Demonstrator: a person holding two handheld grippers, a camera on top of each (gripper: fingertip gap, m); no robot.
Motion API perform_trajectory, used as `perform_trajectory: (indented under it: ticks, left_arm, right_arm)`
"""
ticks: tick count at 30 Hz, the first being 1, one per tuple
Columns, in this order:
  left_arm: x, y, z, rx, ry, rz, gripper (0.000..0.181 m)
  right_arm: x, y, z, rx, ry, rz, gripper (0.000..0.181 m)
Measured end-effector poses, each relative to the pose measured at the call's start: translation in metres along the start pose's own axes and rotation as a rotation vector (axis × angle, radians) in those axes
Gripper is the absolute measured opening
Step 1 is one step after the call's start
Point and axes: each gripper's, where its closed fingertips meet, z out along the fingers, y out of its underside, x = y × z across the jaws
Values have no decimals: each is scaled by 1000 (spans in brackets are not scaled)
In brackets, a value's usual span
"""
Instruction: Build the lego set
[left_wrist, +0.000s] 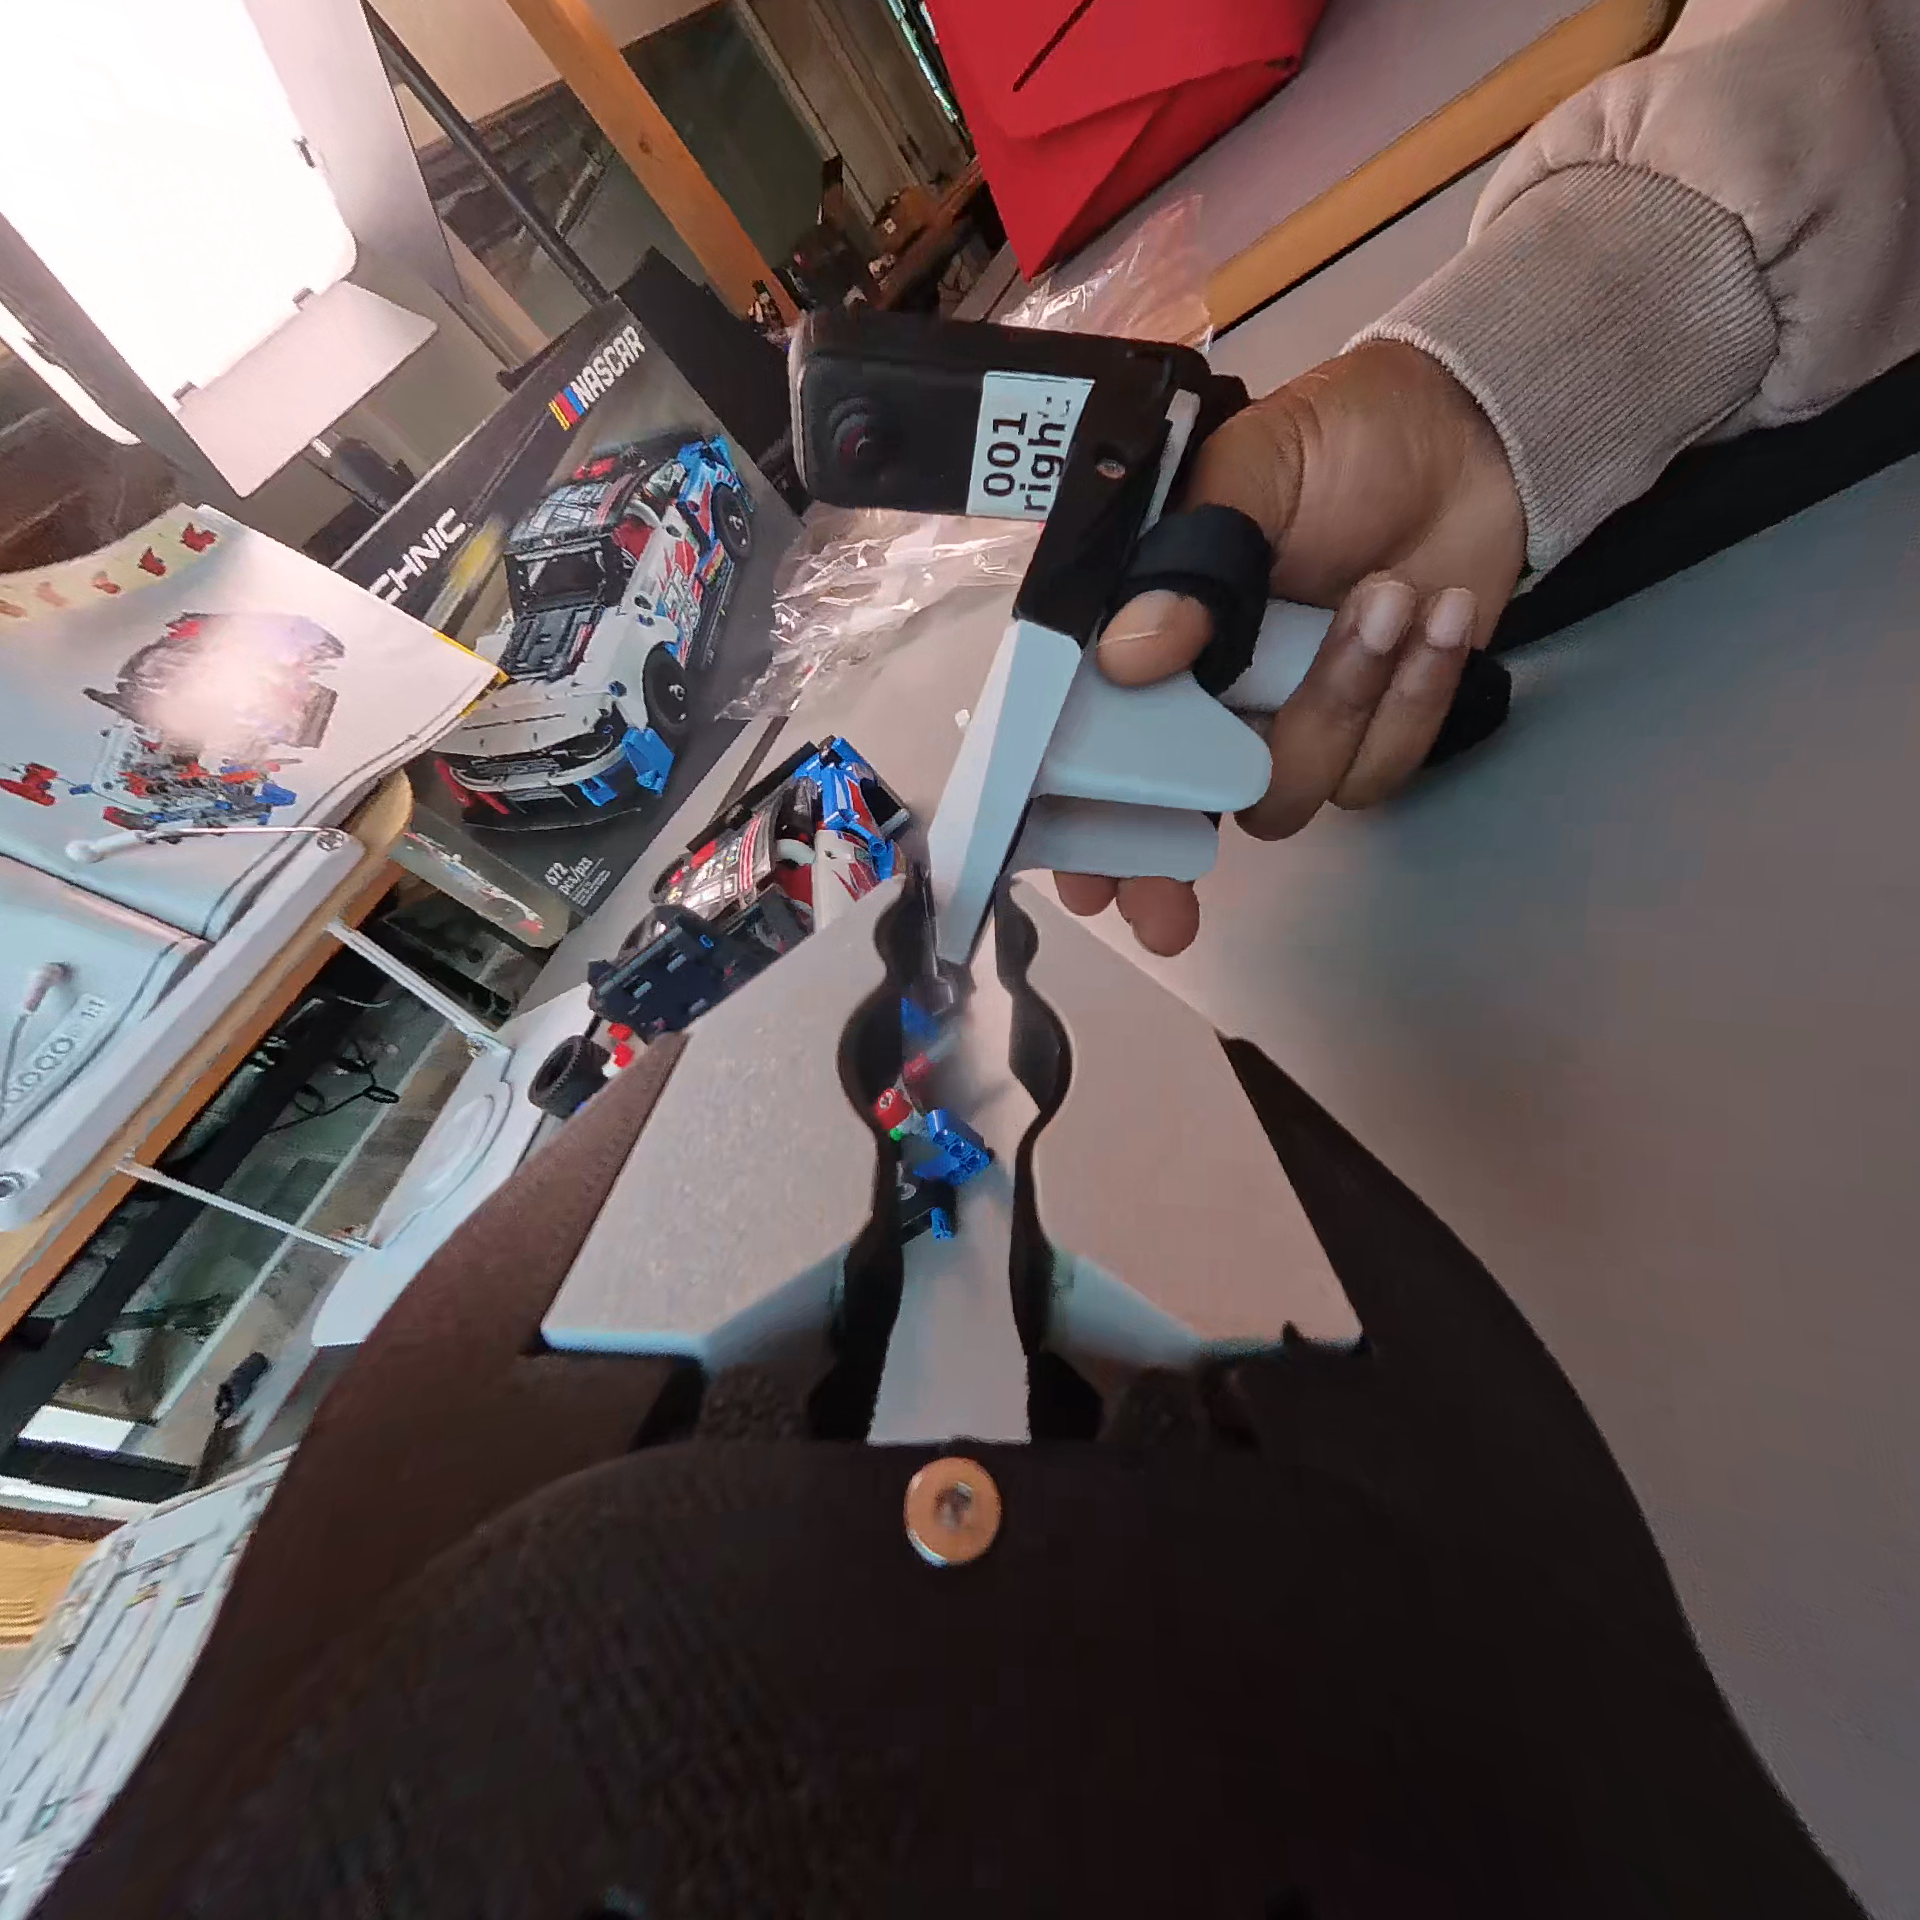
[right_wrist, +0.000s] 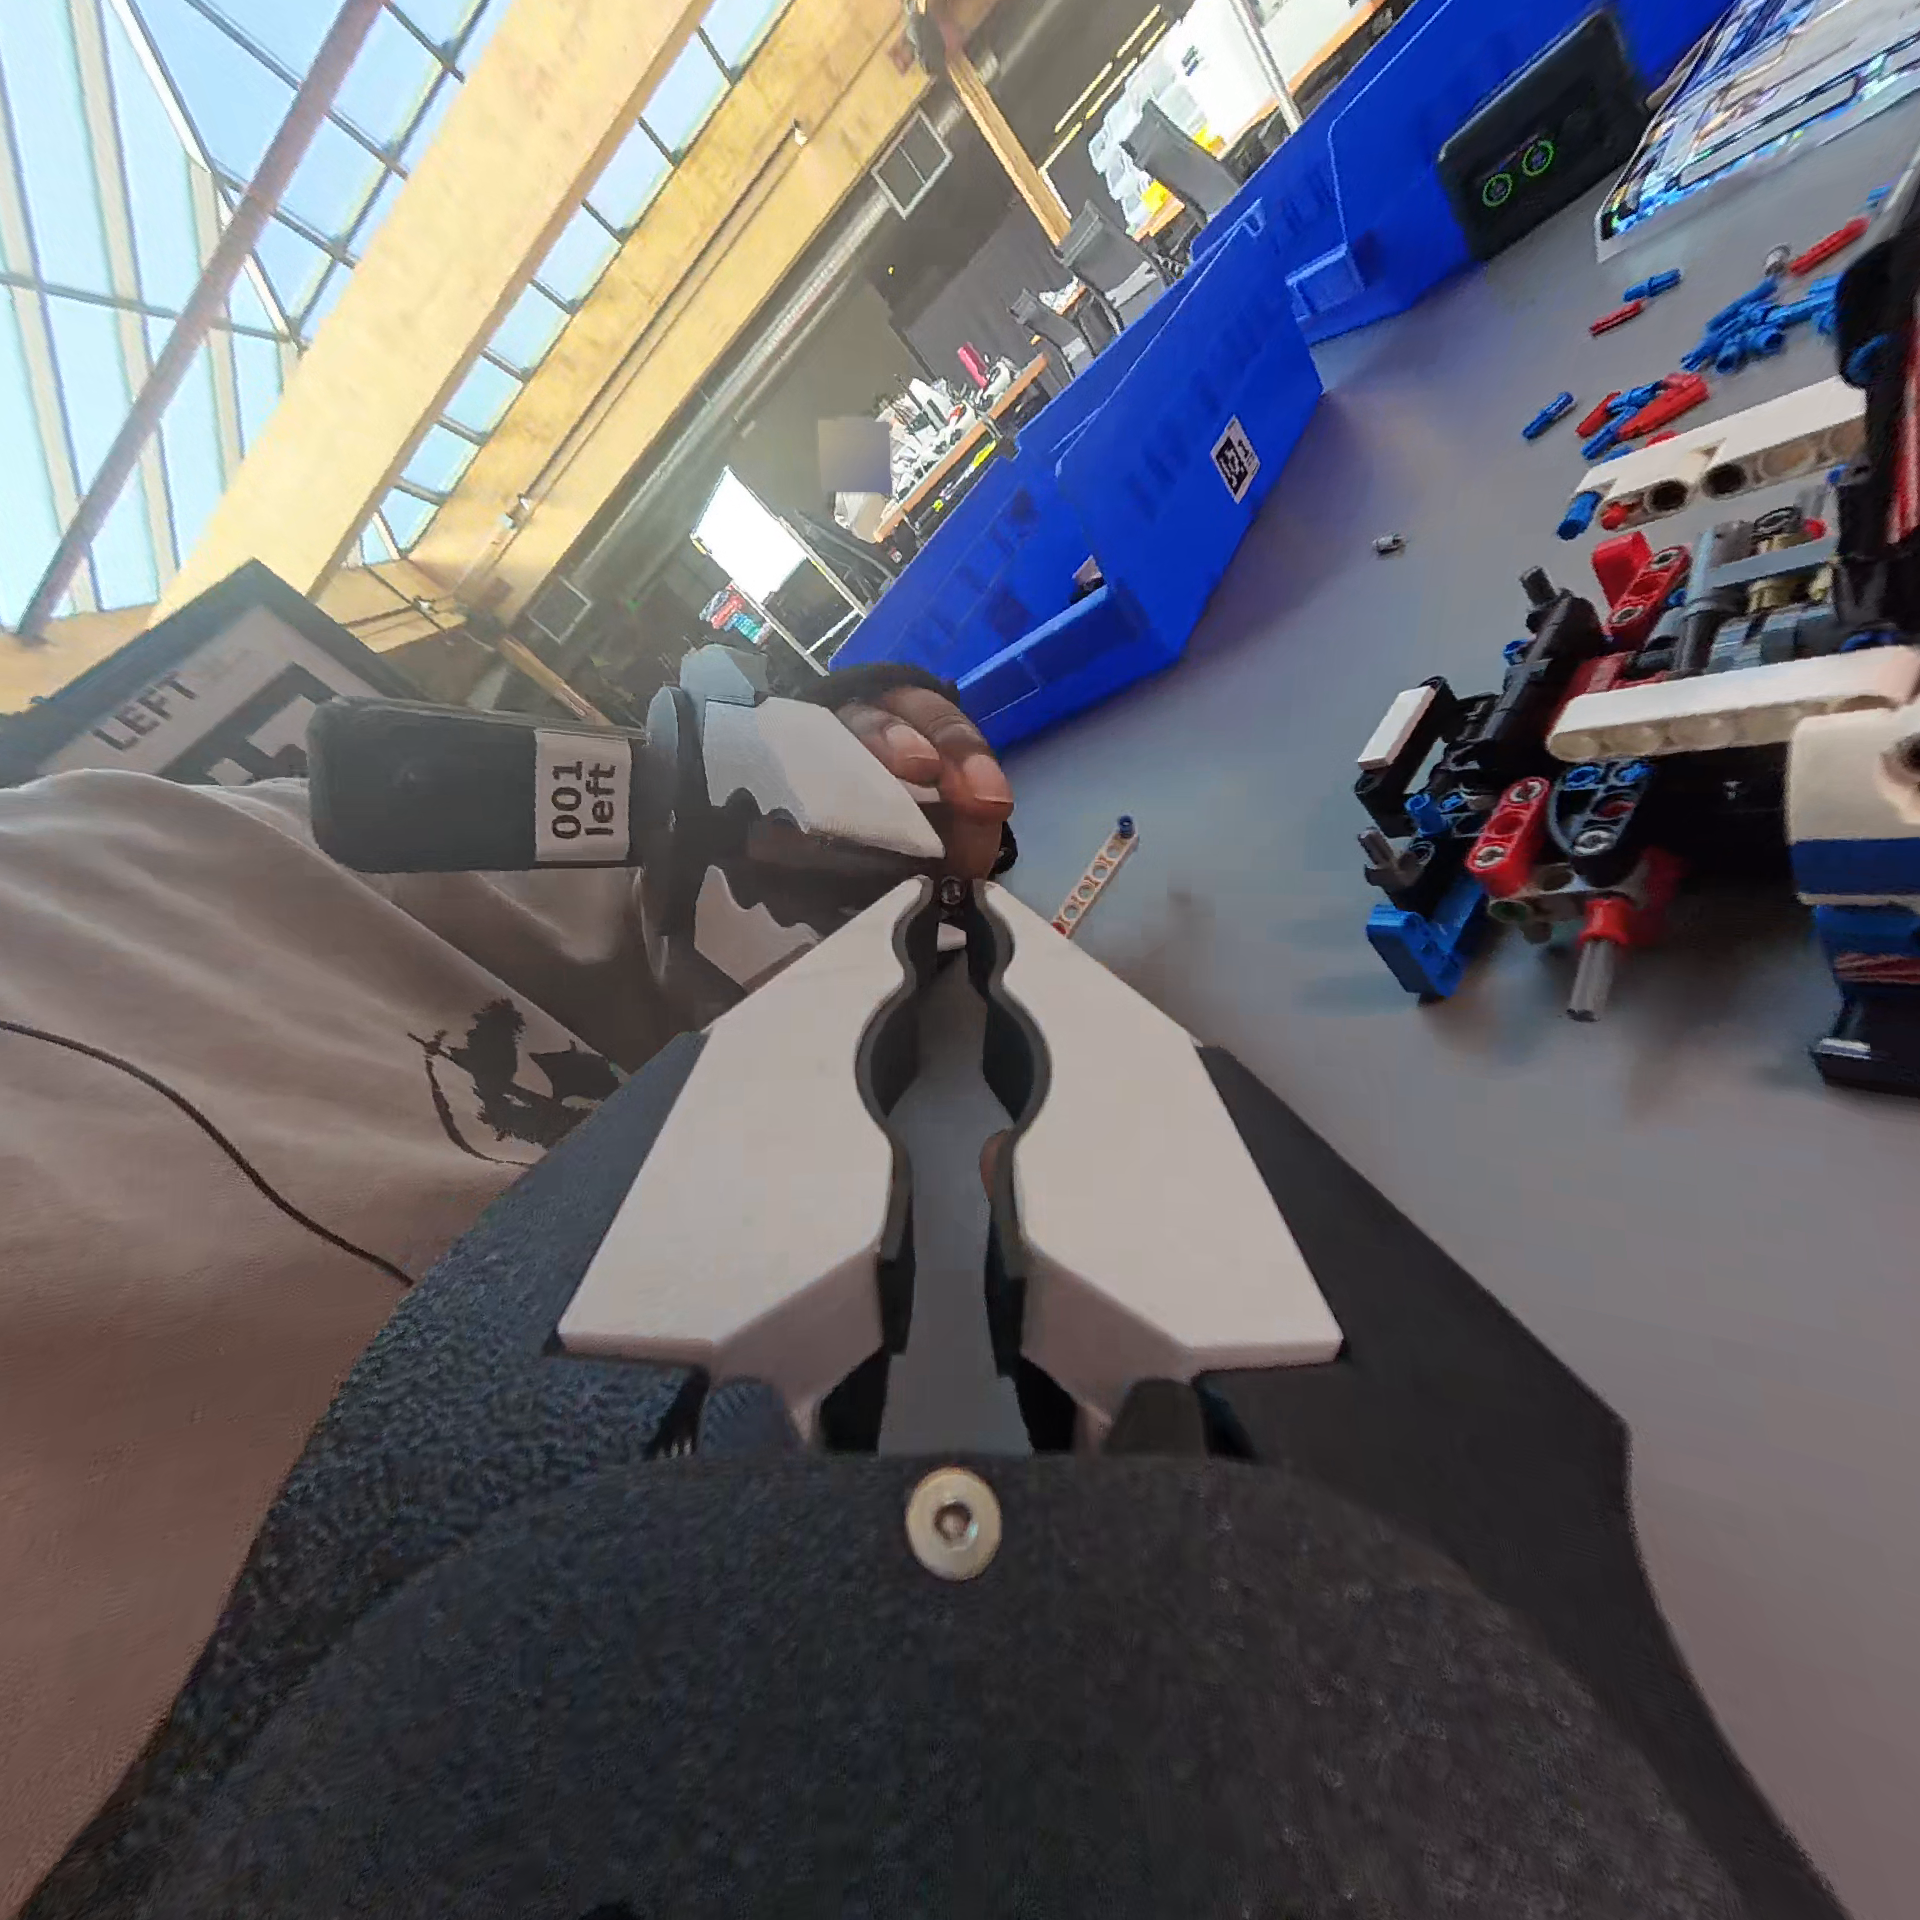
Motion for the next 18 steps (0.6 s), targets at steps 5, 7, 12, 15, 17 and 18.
perform_trajectory:
  ticks: [5, 7, 12, 15, 17, 18]
  left_arm:
    - [-19, 9, -9, 20, 42, -236, 18]
    - [-44, 12, -21, 49, 20, -361, 21]
    - [-94, 48, -62, -129, 22, -601, 27]
    - [-73, 88, -90, -382, 154, -715, 42]
    - [-46, 115, -104, -562, 225, -726, 55]
    - [-34, 126, -109, -634, 242, -714, 62]
  right_arm:
    - [12, -1, -8, -16, 60, -24, 3]
    - [15, -4, -12, 0, 72, -15, 3]
    - [18, -4, -13, -5, 83, -20, 3]
    - [16, -3, -12, -15, 84, -45, 3]
    - [14, -3, -12, -12, 79, -56, 3]
    - [13, -3, -12, -9, 76, -62, 3]
